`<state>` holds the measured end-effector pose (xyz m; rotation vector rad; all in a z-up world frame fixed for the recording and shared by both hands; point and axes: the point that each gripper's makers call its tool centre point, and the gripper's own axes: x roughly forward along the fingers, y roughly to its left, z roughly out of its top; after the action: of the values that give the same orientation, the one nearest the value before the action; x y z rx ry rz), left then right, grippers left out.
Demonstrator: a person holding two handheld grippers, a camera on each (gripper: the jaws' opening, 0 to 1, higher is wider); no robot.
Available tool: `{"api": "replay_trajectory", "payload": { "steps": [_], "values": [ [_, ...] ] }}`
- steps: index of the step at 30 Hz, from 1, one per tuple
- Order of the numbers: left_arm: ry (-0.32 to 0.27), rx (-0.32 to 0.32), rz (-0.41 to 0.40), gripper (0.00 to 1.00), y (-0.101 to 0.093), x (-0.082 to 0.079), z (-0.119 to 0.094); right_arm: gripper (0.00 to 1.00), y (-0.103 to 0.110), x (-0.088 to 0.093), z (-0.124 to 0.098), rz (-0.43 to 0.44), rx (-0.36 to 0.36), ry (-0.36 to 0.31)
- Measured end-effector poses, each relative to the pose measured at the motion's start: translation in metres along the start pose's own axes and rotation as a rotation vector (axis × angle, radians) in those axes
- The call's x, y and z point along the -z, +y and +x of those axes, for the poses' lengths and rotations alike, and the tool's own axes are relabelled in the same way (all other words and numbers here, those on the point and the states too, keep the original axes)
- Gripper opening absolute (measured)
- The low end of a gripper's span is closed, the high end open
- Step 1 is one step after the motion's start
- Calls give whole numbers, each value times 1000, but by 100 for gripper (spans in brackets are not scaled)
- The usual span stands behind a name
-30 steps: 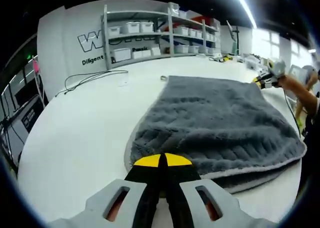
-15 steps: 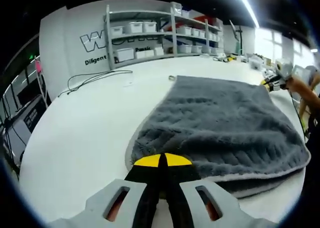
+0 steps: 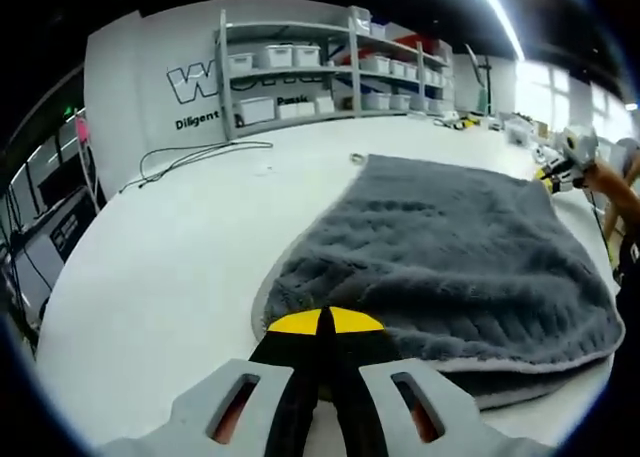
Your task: Open the folded towel by lifting each exposed corner and separating the folded layers until the towel lies flat within the target outline without major curled edges
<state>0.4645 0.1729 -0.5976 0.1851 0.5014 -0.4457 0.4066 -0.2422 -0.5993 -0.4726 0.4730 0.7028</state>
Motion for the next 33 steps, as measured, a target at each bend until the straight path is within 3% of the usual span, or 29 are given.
{"api": "replay_trajectory", "payload": {
  "steps": [33],
  "values": [
    [-15, -25, 9, 1, 18, -9, 18, 0, 30, -1, -11, -33, -135, 39]
  ]
}}
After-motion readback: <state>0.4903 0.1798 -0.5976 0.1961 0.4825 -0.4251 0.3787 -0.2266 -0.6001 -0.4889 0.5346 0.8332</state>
